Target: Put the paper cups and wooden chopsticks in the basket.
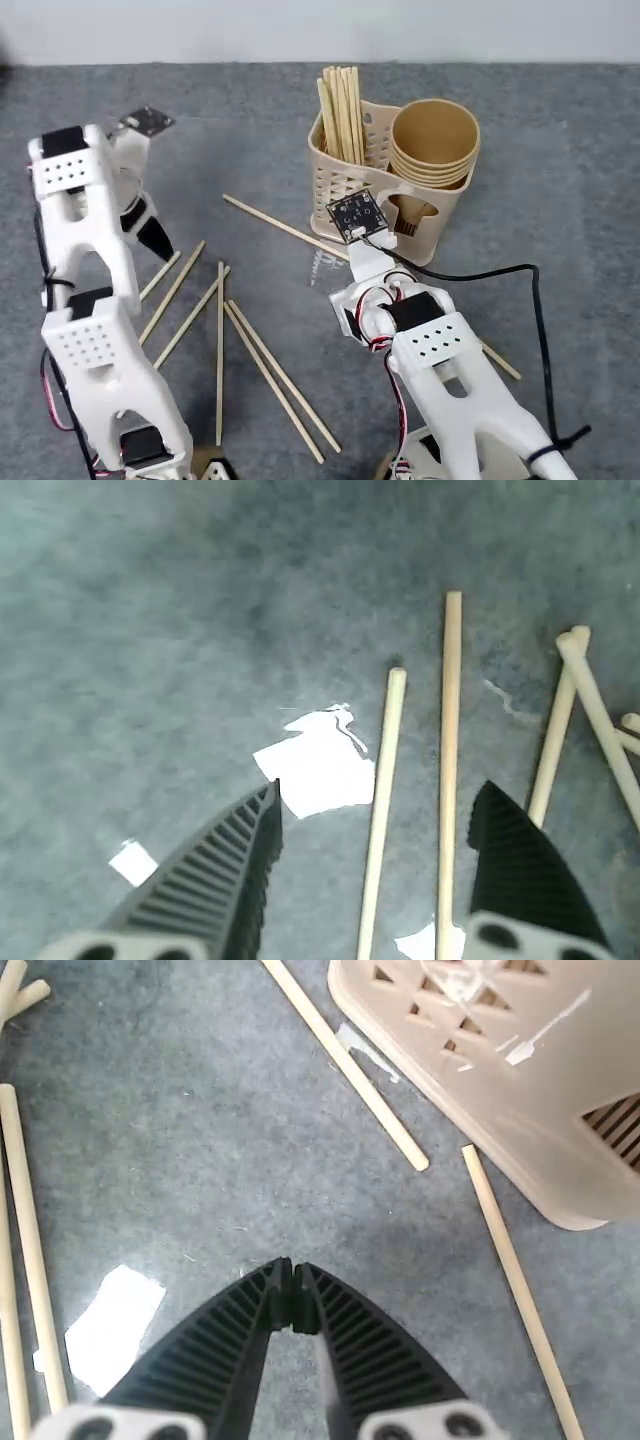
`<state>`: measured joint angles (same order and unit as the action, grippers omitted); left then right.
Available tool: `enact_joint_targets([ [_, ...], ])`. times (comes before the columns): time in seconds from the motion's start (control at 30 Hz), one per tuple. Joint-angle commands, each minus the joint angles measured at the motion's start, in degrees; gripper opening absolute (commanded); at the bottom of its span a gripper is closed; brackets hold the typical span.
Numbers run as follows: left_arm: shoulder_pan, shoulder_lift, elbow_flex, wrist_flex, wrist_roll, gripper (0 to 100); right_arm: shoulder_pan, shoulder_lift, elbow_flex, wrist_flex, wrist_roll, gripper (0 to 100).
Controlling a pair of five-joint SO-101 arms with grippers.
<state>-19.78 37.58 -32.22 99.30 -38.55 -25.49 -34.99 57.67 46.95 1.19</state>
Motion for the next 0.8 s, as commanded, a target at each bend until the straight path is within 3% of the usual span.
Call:
enact_joint_targets([
  [0.0, 1.32, 1.23, -2.51, 1.14, -0.7, 29, -0.31, -1.98, 0.09, -0.13, 0.0, 0.9],
  [0.4, 2.11, 11.43, -2.95, -0.62, 0.18, 28, -0.31, -1.98, 0.09, -0.13, 0.0, 0.9],
  [0.77, 5.27, 17.67, -3.82, -2.46, 2.37, 3, -0.22, -1.98, 0.09, -0.13, 0.0, 0.9],
])
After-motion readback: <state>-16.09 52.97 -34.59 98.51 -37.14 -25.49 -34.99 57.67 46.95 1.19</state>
